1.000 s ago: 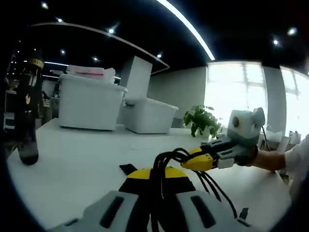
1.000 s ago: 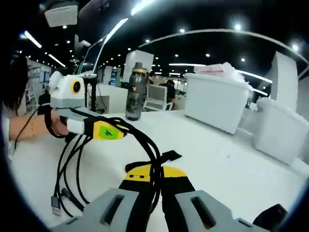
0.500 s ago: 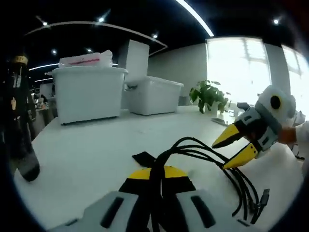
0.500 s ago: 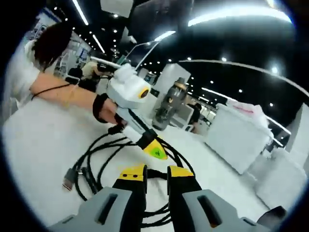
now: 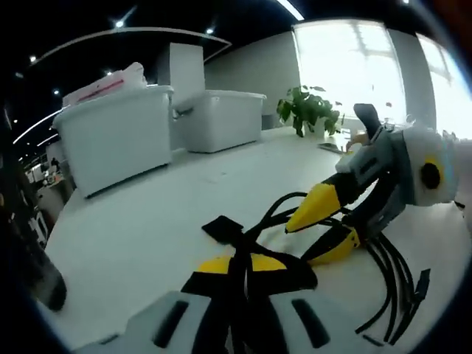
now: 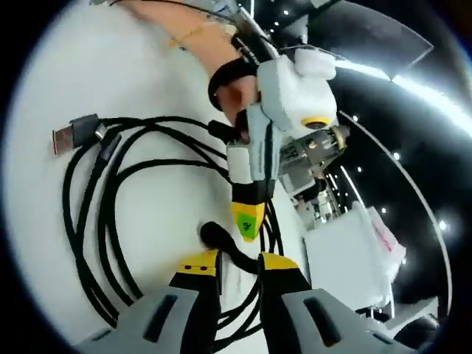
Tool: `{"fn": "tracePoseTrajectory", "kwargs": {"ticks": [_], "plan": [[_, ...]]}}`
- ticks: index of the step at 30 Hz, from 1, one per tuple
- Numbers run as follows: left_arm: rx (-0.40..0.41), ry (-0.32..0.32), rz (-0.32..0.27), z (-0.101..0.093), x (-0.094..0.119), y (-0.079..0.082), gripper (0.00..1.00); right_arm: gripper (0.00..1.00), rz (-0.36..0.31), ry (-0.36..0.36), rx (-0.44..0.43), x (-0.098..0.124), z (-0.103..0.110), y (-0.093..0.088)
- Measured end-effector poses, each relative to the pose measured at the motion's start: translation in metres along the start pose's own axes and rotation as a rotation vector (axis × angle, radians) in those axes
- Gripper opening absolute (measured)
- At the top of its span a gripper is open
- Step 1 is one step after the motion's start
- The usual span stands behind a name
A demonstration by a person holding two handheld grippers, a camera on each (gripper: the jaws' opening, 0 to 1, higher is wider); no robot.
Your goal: Coil the Type-C to USB data cable on the desktop and secure it with Velcro straps.
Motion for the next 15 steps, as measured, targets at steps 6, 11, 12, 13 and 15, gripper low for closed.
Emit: {"fn": "tracePoseTrajectory", "kwargs": {"ticks": [6, 11, 12, 13, 15], "plan": [[-0.048, -0.023, 0.084, 0.002, -0.003, -0.009, 0.08, 0.14, -0.037, -0.005, 0.066, -0.011, 0.002, 0.009], [-0.082, -0.032, 0.11, 0.003, -0.002, -0.011, 0.08, 0.08, -0.069, -0.058, 0.155, -0.017, 0.002, 0.019], [-0.097, -0.027, 0.114, 0.004, -0.001, -0.011, 0.08, 0.06, -0.067, -0.075, 0.167, -0.018, 0.002, 0.02], [-0.092, -0.03, 0.115, 0.004, 0.0, -0.011, 0.08, 0.02, -0.064, -0.072, 0.173, -0.019, 0.004, 0.019], [-0.087, -0.037, 0.116, 0.002, 0.002, -0.011, 0.08, 0.02, -0.09, -0.075, 0.177, -0.019, 0.007, 0.024]]}}
Point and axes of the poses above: the point that each gripper's makers call its tool centre point, and the gripper's own axes: x roughly backward along the fingers, z roughly to its left, y roughly out of its top, the point moved 1 cm from there along x, roughly backward along the fingers
